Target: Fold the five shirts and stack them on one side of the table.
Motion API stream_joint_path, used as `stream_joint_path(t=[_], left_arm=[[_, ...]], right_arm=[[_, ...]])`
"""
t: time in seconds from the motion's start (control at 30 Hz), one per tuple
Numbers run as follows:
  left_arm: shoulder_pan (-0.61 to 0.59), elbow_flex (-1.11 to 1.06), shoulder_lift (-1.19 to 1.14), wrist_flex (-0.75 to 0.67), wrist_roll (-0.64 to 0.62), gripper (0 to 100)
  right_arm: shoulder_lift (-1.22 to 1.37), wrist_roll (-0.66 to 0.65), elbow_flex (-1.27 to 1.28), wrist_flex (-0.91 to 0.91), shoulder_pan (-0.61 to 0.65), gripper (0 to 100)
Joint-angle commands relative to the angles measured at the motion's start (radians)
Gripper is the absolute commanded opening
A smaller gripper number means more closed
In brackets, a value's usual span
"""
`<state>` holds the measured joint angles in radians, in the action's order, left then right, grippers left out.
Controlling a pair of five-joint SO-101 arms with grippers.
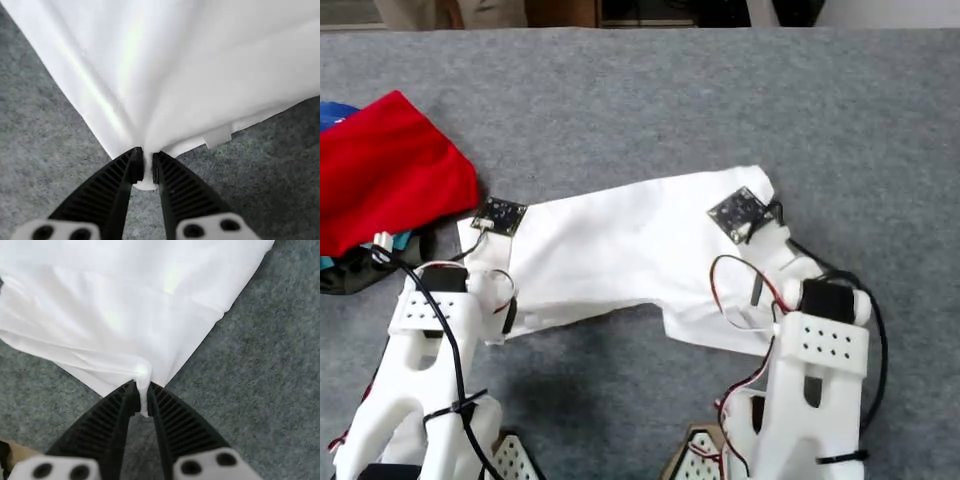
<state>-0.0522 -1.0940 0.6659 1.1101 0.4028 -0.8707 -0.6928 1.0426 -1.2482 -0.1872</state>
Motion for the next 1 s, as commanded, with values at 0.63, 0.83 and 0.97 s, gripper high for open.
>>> stream_joint_path(t=[0.63,0.83,0.97], left_arm=[[-0.092,0.137,0.018,0.226,0.038,28],[-0.158,0.442,0.01,0.308,0.031,20],[-0.149,0.525,-0.016,0.199,-0.061,1]], right_arm=[[-0.018,-0.043,0.101,0.097,-0.039,34.7],[-0.01,-0.028,-0.101,0.011,-0.039,19.4],[-0.008,0.089,-0.246,0.061,0.007,2.1]])
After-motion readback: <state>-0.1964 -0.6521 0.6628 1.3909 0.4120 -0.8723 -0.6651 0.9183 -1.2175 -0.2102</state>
